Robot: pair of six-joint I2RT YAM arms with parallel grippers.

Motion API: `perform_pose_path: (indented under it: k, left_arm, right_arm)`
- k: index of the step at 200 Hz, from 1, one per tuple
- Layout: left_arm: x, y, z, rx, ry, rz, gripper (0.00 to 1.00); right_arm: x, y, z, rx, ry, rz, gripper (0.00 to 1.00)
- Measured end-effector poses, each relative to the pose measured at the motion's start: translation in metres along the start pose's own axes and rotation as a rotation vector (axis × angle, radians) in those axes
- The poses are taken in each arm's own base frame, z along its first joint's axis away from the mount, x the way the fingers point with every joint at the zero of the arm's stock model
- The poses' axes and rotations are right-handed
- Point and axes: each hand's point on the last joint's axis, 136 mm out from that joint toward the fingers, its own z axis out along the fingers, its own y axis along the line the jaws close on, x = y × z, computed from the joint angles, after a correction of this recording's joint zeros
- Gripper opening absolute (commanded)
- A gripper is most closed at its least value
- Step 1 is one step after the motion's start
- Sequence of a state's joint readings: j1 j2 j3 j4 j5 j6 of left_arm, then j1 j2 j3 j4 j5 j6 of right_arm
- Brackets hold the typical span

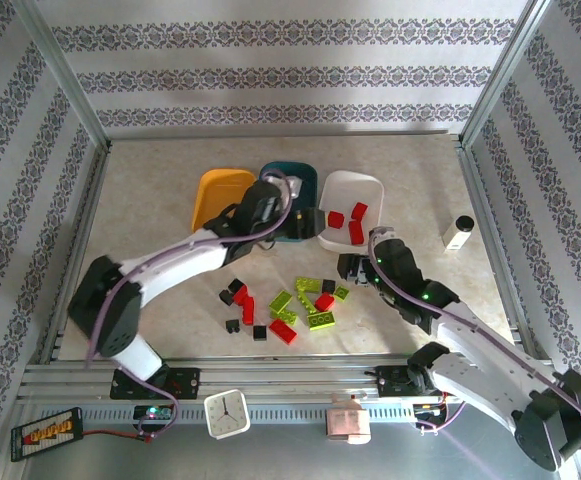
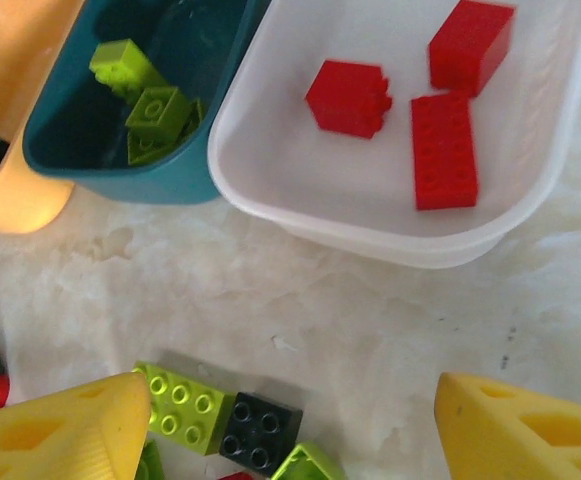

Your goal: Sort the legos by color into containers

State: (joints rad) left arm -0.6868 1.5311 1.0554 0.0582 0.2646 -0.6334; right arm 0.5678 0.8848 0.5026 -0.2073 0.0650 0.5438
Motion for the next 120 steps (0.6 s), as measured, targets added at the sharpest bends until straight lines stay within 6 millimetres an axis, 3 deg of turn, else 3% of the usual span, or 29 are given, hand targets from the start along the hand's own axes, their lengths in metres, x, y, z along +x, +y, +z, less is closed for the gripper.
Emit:
perform_pose_path:
  k: [36,44,79,120]
  left_arm:
    - [0.045,0.035,-0.065,-0.076,-0.036,-0.008,0.96]
    - [0.05,0.04,-0.078,-0.085,-0.058,-0.01,1.0]
    - [0.061,0.054,-0.135,-0.11,-0.178,-0.019,1.0]
    - [0.077,0.076,-0.174,-0.165,-0.256,-0.047,1.0]
  right_arm:
    - [0.028,0.03,0.02,-0.066,0.137,-0.084,0.75]
    - [0.036,0.038,0.025,-0.08,0.173,-0.111,0.75]
    - [0.065,0.072,0.04,-0.13,0.3,-0.229,0.71]
    - [0.089,0.106,0.042,-0.197,0.389,-0.328,0.67]
